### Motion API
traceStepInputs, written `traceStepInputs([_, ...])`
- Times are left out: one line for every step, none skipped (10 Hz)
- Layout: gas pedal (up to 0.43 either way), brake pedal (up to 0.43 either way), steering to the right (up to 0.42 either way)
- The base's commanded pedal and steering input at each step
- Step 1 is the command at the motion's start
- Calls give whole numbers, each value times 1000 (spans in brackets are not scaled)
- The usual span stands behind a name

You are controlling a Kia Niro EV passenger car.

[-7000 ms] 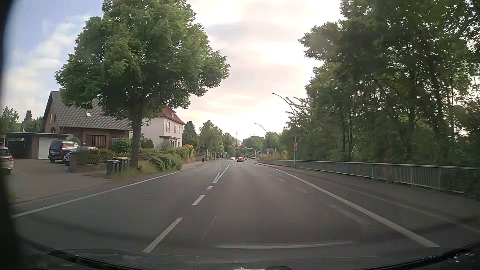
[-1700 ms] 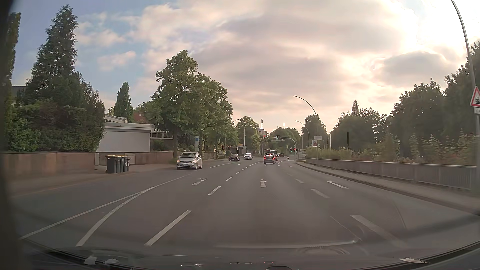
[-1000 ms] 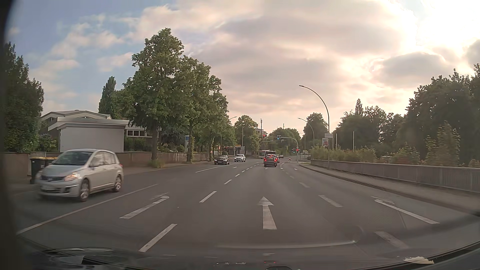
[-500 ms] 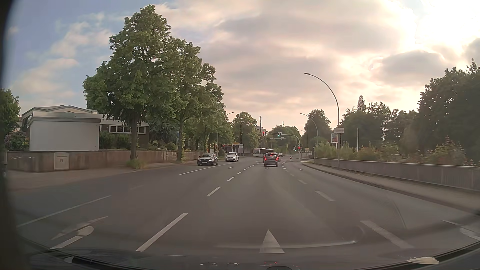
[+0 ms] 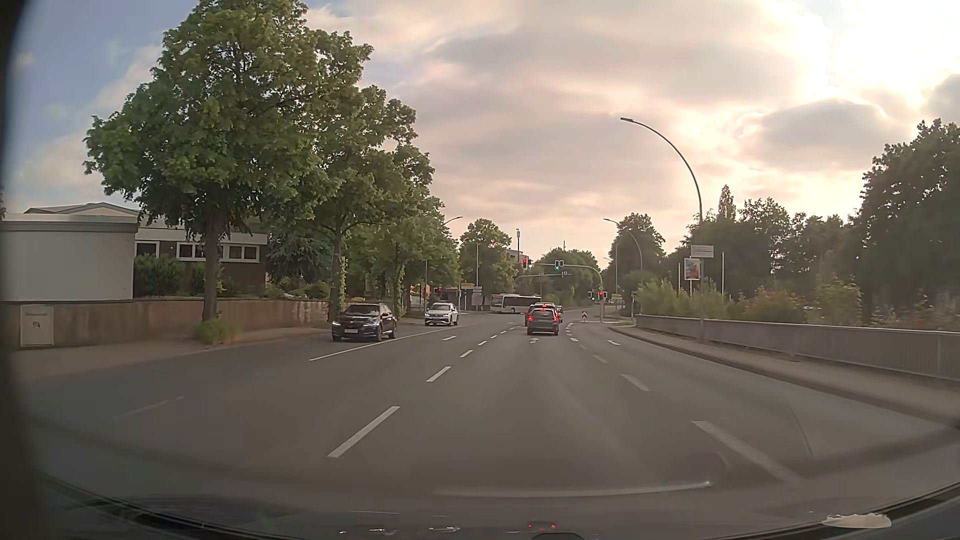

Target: Follow the waypoints while adhering to traffic rules and regulations

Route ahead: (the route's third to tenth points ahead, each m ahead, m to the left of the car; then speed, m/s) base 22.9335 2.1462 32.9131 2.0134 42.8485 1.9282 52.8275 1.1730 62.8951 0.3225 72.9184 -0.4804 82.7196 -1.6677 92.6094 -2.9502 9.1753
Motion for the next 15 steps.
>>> traceStepInputs([0, 0, 12])
traceStepInputs([0, 0, 12])
traceStepInputs([0, 0, 12])
traceStepInputs([0, 0, 12])
traceStepInputs([0, 0, 12])
traceStepInputs([0, 0, 11])
traceStepInputs([0, 0, 11])
traceStepInputs([0, 0, 11])
traceStepInputs([0, 0, 11])
traceStepInputs([0, 0, 11])
traceStepInputs([0, 0, 11])
traceStepInputs([0, 0, 11])
traceStepInputs([0, 0, 11])
traceStepInputs([0, 0, 11])
traceStepInputs([0, 0, 10])
